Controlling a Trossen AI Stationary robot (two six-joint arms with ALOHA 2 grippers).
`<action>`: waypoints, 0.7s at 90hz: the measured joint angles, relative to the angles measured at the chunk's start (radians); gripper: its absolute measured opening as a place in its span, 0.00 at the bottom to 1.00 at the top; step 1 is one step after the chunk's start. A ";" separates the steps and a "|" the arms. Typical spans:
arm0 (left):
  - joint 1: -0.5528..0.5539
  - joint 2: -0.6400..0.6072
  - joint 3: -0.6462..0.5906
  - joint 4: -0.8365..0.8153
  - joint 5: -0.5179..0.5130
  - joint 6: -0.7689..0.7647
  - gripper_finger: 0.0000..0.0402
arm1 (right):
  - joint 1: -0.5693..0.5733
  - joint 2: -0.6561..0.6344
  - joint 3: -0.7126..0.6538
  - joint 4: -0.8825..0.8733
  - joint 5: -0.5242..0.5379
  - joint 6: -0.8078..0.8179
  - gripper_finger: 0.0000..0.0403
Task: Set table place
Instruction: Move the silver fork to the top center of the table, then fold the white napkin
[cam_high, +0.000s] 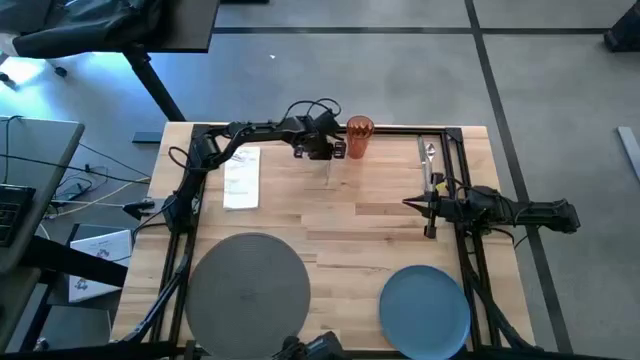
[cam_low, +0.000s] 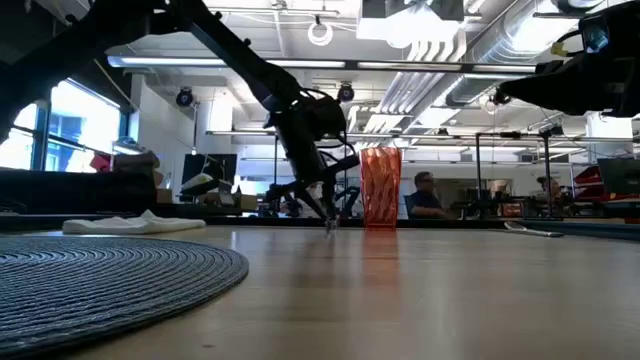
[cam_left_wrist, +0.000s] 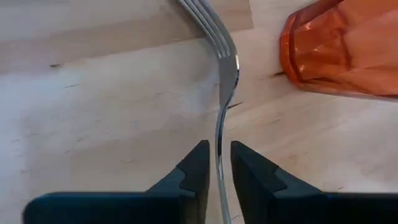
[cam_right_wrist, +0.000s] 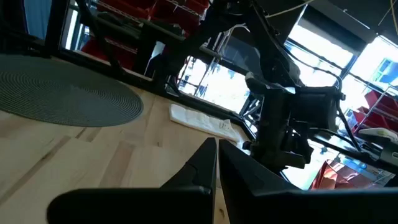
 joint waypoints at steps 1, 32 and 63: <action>0.000 0.000 0.002 0.001 0.003 0.002 0.17 | 0.000 0.000 0.000 0.000 0.000 0.000 0.00; 0.006 -0.043 0.107 -0.075 0.032 0.164 0.29 | 0.000 0.000 0.000 0.000 0.000 0.000 0.00; 0.000 -0.193 0.110 -0.451 0.004 0.380 0.29 | 0.000 0.000 0.000 0.000 0.000 0.000 0.00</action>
